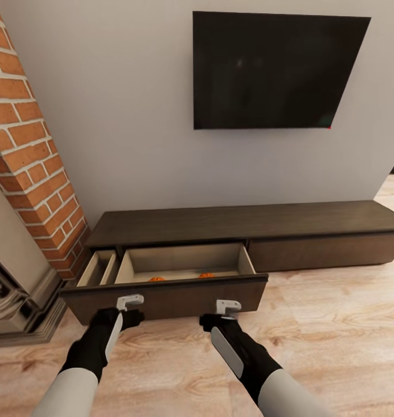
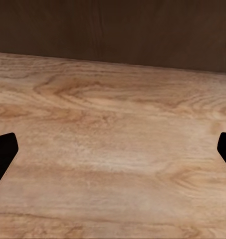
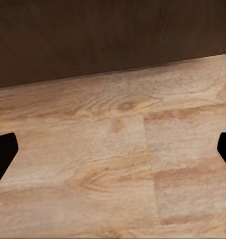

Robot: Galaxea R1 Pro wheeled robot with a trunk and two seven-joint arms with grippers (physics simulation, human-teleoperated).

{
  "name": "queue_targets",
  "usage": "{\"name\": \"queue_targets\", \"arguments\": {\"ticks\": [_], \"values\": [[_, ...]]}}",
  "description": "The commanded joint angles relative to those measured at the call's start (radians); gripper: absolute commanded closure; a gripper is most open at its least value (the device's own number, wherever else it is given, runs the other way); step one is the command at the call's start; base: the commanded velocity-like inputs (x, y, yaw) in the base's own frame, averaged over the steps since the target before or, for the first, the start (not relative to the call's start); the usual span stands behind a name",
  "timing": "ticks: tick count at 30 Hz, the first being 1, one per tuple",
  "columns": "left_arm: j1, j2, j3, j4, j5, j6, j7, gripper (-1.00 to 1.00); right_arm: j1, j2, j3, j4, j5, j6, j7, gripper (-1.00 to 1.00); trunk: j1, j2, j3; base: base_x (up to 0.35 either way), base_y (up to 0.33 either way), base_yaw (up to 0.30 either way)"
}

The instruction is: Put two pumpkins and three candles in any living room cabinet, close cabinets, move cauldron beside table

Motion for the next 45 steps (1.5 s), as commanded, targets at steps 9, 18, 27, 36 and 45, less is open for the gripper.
{"name": "queue_targets", "arguments": {"ticks": [9,18,27,36,45], "values": [[0.0,0.004,0.0,0.085,-0.001,-0.136,0.001,-1.0,0.0,0.0,0.077,0.014,0.073,-0.112,-0.001,-1.0,0.035,-0.063,-0.028,0.0,0.0,0.0],[0.0,0.006,0.001,0.098,0.001,-0.24,0.002,-1.0,0.006,0.0,0.087,0.075,0.075,-0.295,0.005,-1.0,0.069,-0.126,-0.056,0.0,0.0,0.0],[0.0,0.007,0.007,0.185,0.0,-0.424,0.048,-1.0,0.006,0.0,0.09,0.144,0.076,-0.464,0.007,-1.0,0.104,-0.189,-0.085,0.0,0.0,0.0],[0.0,0.007,0.006,0.202,0.001,-0.509,0.09,-1.0,0.006,0.0,0.101,0.198,0.076,-0.681,0.005,-1.0,0.138,-0.252,-0.113,0.0,0.0,0.0],[0.001,0.007,0.006,0.247,0.0,-0.599,0.089,-1.0,0.006,0.0,0.265,0.229,0.073,-0.71,0.005,-1.0,0.173,-0.315,-0.141,0.0,0.0,0.0]]}}
